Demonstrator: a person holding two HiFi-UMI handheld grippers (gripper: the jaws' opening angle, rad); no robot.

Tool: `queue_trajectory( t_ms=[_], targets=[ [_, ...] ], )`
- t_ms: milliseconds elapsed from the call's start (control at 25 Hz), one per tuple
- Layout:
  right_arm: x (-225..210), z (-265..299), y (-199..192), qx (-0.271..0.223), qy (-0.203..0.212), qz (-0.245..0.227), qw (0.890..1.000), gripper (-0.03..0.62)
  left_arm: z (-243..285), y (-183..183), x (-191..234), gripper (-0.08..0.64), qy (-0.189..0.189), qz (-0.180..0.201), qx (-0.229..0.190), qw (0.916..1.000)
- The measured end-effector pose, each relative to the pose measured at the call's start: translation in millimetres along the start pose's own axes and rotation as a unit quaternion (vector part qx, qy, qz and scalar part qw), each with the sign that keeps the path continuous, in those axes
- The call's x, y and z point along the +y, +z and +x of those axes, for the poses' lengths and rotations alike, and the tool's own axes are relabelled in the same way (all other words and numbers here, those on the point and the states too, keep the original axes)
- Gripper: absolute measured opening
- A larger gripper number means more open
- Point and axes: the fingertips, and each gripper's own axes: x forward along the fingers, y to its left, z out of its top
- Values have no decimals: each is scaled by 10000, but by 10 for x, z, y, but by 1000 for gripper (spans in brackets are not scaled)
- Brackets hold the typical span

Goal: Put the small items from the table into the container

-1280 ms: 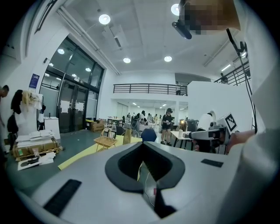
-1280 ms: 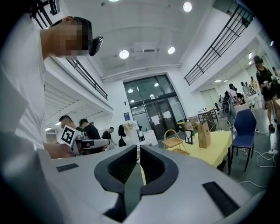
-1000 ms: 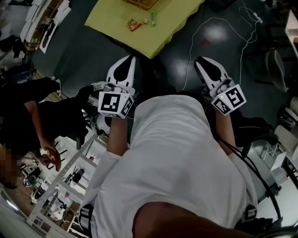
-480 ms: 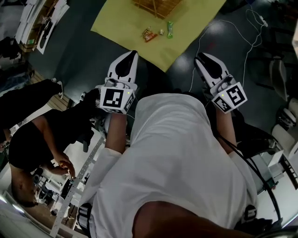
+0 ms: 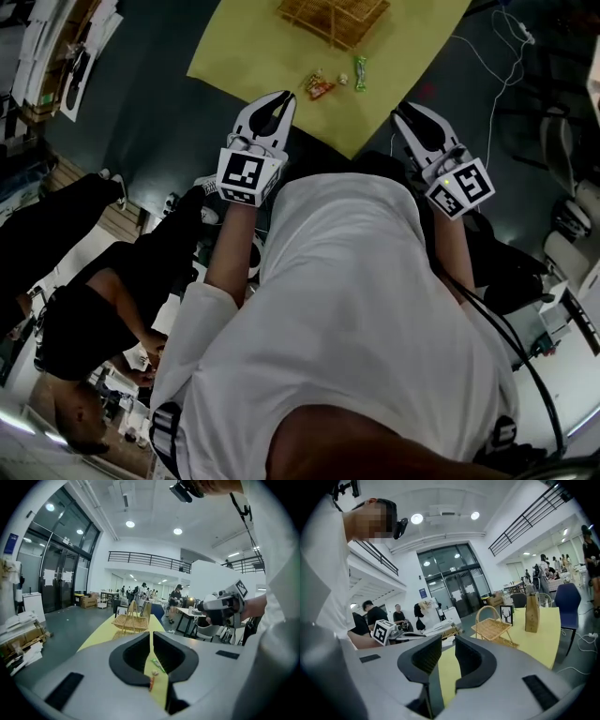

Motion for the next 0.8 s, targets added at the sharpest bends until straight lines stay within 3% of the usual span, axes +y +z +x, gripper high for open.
queue_trajectory(
  t_ms=[200,360,640,800],
  targets=[
    [-164,84,-114,224,-138,153,9995,83,455,-552,198,63,-237,-7,565,9981],
    [-329,43,-132,284,-180,233,9992,83,860,-1139,273,95,-447,-93,1196,9918],
    [-642,24,-199,609,-15,333,9976,83,1462,-2164,351,189,-701,-573,2434,9657],
    [-752,-40,-308,804,-60,391,9960,83,1606,-2550,312,236,-803,-743,2875,9515]
  ],
)
